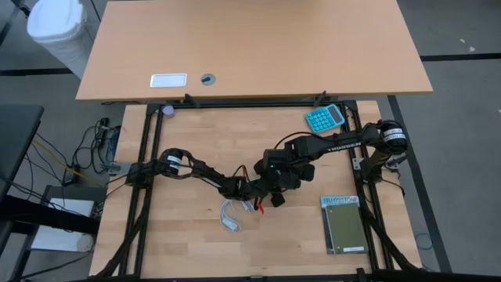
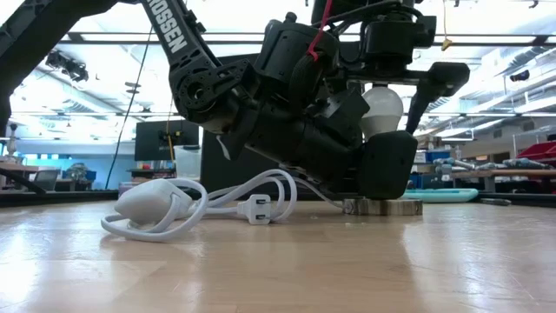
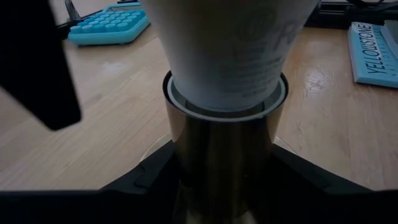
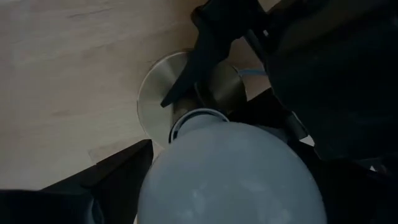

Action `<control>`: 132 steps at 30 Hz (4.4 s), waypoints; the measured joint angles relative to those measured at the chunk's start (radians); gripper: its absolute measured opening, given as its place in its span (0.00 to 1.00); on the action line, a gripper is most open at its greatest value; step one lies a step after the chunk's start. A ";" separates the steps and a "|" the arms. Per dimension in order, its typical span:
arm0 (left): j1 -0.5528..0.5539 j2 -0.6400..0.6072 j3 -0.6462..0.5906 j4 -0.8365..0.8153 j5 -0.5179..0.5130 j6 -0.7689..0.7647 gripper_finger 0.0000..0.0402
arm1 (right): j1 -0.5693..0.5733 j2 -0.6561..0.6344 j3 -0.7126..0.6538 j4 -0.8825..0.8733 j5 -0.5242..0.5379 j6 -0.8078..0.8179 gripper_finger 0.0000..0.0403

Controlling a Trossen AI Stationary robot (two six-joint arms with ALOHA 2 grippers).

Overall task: Screw lightbulb
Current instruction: Insert the lightbulb into the socket

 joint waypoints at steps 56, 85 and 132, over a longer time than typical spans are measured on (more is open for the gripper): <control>0.000 0.000 0.000 0.000 -0.002 -0.013 0.51 | 0.008 0.002 0.000 0.029 -0.038 1.030 0.70; 0.002 0.000 0.000 0.000 -0.003 -0.016 0.51 | 0.018 0.002 0.000 0.010 -0.043 0.485 0.95; 0.000 0.000 0.000 0.001 0.006 -0.017 0.51 | 0.014 0.002 0.000 -0.007 -0.018 0.230 0.67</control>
